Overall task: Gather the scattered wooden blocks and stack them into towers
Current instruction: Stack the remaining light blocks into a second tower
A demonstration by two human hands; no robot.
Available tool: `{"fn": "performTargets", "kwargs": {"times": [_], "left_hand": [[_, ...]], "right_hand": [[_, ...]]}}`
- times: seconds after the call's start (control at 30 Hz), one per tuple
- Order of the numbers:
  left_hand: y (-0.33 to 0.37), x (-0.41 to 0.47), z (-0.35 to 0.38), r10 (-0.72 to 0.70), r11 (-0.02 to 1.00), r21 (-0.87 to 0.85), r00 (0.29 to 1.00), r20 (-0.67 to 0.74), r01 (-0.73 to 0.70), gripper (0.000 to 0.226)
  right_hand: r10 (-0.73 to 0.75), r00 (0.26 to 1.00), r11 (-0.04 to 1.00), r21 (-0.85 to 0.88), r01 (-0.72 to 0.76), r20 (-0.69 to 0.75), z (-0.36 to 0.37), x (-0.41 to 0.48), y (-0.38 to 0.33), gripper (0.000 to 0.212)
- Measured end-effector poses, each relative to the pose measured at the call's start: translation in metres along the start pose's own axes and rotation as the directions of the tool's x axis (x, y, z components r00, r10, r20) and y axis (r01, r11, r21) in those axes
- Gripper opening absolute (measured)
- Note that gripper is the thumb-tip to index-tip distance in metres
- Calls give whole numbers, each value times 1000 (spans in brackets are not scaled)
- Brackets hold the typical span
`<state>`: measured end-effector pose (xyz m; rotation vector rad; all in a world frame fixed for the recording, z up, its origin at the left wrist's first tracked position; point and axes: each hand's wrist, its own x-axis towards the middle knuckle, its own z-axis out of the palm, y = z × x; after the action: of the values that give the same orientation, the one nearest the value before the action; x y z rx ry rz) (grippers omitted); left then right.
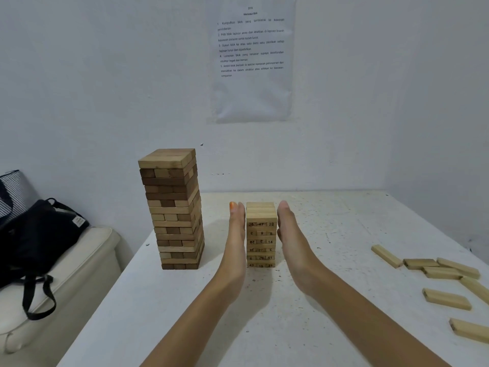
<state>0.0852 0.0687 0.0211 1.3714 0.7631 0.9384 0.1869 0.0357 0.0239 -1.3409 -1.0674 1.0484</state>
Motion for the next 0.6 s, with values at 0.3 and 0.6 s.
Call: {"fn": "performTargets", "kwargs": {"times": [0.3,0.6], "left_hand": [[14,-9,13,35,999,40,999,9,-35,39],[13,-7,17,41,998,51,999,-18,-40,38]], "right_hand": [[27,999,1000,-1,-27,41,0,6,3,61],[33,999,999,31,-33,16,4,8,4,63]]}}
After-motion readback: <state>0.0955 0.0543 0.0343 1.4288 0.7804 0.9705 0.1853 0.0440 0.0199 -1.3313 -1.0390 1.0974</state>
